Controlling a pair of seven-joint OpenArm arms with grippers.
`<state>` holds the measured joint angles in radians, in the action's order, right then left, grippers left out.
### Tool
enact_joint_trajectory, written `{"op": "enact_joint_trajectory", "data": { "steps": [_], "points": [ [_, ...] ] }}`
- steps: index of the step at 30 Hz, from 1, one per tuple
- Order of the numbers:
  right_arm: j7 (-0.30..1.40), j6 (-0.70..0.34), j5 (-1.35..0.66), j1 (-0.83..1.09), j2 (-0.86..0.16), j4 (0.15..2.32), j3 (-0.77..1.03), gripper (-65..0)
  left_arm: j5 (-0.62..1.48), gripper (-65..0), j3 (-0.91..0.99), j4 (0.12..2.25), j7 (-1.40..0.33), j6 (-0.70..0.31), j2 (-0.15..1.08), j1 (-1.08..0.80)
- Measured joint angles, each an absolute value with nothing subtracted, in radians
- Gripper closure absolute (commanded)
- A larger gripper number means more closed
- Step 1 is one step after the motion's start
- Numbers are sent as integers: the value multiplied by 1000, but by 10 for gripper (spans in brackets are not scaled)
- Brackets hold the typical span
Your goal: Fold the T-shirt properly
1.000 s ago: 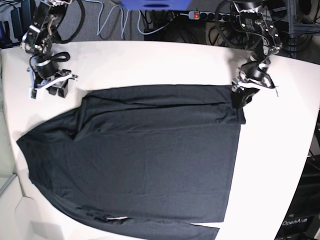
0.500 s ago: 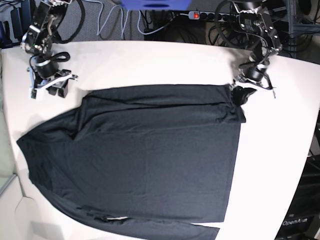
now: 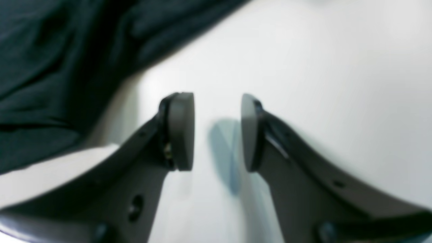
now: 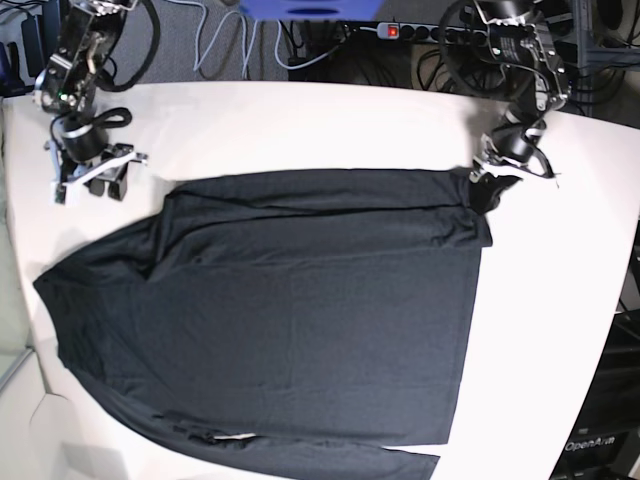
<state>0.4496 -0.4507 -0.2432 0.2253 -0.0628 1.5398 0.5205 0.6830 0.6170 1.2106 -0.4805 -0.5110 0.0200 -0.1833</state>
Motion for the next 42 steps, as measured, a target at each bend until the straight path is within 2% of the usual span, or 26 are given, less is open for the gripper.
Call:
{"op": "enact_joint_trajectory", "data": {
  "steps": [5,8,13,18,28,32,42],
  "points": [
    [445,-449,-236,194,-89,1561,517,-367,686,0,617,1211,-493,-513,26,-183],
    [445,-451,-244,180,-96,1561,509,-388,686,0,617,1211,-493,-514,25,-183],
    [467,-449,-241,121,-113,1542,515,-389,686,0,617,1211,-493,-514,26,-182],
    [558,-452,-241,44,-125,1448,516,-389,690,0,613,1205,-524,-505,44,-166],
    [550,-452,-239,-52,-183,1264,521,-389,691,0,612,1200,-606,-503,64,-143],
    [534,-450,-242,-107,-197,1184,526,-389,678,0,614,1199,-622,-472,64,-122],
    [542,-452,-244,-143,-196,1159,521,-385,675,0,612,1184,-623,-466,93,-105]
  ]
}}
